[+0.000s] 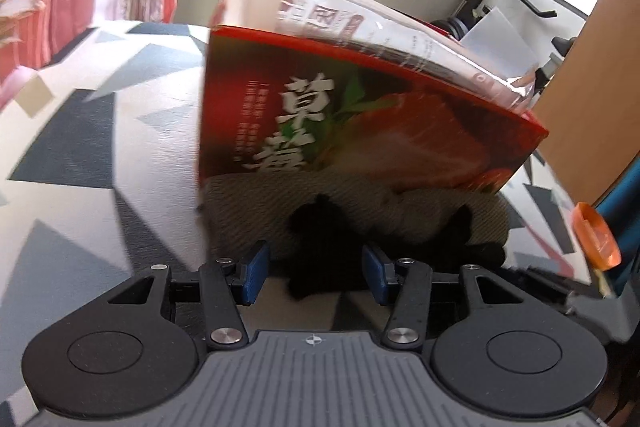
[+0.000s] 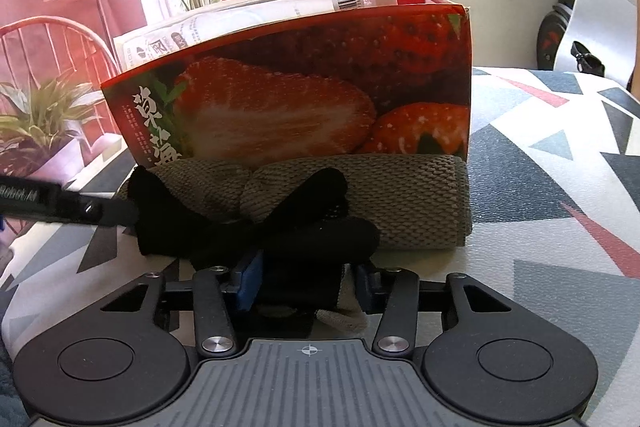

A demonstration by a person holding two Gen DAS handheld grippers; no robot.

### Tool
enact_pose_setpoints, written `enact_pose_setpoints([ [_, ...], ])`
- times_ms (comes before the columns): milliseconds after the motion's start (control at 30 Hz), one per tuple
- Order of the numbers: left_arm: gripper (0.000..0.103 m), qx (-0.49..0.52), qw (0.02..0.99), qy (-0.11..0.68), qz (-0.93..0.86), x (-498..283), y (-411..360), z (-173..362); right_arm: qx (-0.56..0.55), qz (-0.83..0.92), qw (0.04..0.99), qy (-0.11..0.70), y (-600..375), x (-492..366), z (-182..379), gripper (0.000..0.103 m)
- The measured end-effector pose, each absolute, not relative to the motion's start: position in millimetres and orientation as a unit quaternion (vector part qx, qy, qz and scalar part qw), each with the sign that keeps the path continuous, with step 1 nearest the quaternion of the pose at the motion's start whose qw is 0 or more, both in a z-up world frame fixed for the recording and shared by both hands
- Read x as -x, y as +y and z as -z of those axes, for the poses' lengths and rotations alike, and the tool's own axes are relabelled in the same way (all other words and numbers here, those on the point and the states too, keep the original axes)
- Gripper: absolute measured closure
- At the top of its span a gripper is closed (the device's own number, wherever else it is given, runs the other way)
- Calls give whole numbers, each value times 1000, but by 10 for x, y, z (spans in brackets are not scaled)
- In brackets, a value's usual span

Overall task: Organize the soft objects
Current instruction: 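Move both grippers down to the black glove beside the box, then close the right gripper on the black glove while the left gripper grasps it too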

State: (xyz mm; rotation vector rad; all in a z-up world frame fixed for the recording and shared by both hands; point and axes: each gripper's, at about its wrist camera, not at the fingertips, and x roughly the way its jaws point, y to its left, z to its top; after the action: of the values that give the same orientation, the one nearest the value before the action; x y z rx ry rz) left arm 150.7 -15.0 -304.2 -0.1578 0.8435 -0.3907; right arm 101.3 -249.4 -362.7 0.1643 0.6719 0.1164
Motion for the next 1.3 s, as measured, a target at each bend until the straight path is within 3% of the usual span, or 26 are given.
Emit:
enact_pose_setpoints([
  [300,50,95,881,421,195,-1645,-272,3212,-81,-61,939,328,-2508,-991,3620,64],
  [567,67,87,882,415,205,-1569,-282,3211,-78,-59,938,334,-2480,-984,3609,64],
  [967,73,97,879,417,210,-1331,-171,3231,-67,-73,924,370,-2432,-831,3554,61],
  [1300,77,91,884,404,216,-1219,-155,3159,-60,-81,926,363,-2370,-759,3446,91],
])
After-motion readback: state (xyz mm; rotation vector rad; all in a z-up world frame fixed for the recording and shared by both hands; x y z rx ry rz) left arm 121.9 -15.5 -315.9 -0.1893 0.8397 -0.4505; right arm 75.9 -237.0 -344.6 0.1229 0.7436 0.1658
